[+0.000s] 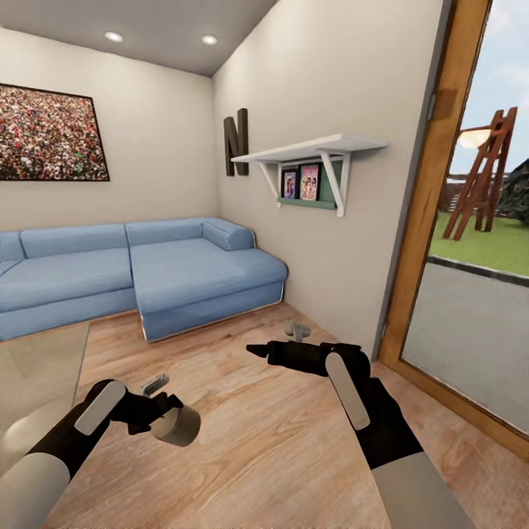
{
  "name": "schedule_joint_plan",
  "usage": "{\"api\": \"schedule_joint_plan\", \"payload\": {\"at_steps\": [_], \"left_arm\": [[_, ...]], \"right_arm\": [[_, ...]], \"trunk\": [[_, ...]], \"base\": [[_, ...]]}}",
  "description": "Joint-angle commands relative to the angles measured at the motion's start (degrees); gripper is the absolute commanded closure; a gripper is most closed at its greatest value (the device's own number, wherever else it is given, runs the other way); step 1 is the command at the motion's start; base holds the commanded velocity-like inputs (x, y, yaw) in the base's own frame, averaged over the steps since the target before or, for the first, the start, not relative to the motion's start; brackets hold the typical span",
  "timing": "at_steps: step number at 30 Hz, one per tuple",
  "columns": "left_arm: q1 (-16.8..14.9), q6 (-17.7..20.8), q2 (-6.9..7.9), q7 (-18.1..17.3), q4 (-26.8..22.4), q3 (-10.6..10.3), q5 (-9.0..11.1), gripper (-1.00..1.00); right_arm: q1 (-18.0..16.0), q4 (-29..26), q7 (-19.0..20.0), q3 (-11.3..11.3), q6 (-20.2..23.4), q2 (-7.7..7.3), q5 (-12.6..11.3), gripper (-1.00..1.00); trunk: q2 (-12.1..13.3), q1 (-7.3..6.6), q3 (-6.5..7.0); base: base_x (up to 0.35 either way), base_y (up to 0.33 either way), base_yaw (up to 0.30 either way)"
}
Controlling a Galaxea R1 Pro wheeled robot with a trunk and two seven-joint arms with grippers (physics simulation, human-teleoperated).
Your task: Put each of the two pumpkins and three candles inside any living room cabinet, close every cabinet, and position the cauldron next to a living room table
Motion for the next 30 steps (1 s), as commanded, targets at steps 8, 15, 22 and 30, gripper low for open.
{"api": "schedule_joint_plan", "payload": {"at_steps": [8,15,22,30], "left_arm": [[0.0,0.0,0.15,0.4,-0.1,-0.2,0.6,1.00],[0.0,0.0,0.15,0.4,-0.1,-0.2,0.6,1.00],[0.0,0.0,0.15,0.4,-0.1,-0.2,0.6,1.00],[0.0,0.0,0.15,0.4,-0.1,-0.2,0.6,1.00]], "right_arm": [[0.0,0.0,0.4,0.0,0.2,0.06,0.5,-1.00],[0.0,-0.1,0.4,0.0,0.2,0.06,0.6,-1.00],[0.0,0.0,0.4,-0.1,0.2,0.03,0.5,-1.00],[0.0,0.0,0.4,-0.1,0.2,-0.06,0.5,-1.00]], "trunk": [[0.0,-0.02,0.07],[0.0,-0.02,0.26],[0.0,-0.02,0.40],[0.0,-0.02,0.42]], "base": [[-0.057,0.001,0.199],[-0.052,0.000,0.253],[-0.069,0.000,0.191],[-0.058,0.025,0.008]]}}
